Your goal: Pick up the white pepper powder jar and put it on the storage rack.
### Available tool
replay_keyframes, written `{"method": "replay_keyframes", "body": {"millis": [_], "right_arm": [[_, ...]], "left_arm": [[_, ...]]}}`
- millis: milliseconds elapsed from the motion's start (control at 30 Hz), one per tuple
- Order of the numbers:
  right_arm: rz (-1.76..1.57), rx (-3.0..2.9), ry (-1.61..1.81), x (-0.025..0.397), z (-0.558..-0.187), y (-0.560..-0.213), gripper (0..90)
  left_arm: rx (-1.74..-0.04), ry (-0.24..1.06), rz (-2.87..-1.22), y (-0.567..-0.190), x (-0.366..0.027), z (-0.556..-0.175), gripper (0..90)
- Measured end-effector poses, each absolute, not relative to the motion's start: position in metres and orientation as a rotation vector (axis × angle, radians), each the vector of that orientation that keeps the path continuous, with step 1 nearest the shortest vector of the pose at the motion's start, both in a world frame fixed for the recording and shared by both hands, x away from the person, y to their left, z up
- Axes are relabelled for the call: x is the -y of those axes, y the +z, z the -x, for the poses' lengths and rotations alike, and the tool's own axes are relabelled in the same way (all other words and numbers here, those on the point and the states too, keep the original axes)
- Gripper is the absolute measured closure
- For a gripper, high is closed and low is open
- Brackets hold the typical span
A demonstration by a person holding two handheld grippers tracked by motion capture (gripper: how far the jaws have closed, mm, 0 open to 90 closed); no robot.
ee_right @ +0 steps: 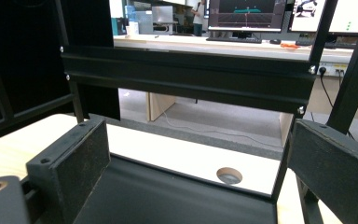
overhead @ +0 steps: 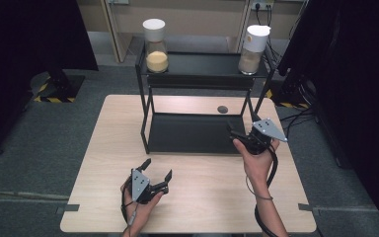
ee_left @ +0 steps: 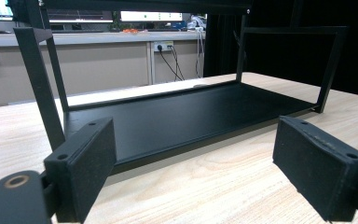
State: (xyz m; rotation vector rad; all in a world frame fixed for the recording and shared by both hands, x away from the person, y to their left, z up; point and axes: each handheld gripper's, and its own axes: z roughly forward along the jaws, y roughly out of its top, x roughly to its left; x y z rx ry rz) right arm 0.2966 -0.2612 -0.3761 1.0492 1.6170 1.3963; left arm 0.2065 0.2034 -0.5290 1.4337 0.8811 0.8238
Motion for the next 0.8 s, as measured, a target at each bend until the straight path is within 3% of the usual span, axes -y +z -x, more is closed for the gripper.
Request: {"method": "replay_keyframes", "body": {"millis": [800], "right_arm": [[-1.069,-1.698,1.361,0.265,-0.286,-0.409,5.5]], "left_arm": [[-0.881,0.822,-1.434,-0.529,-0.204,-0.207,12.8]]}}
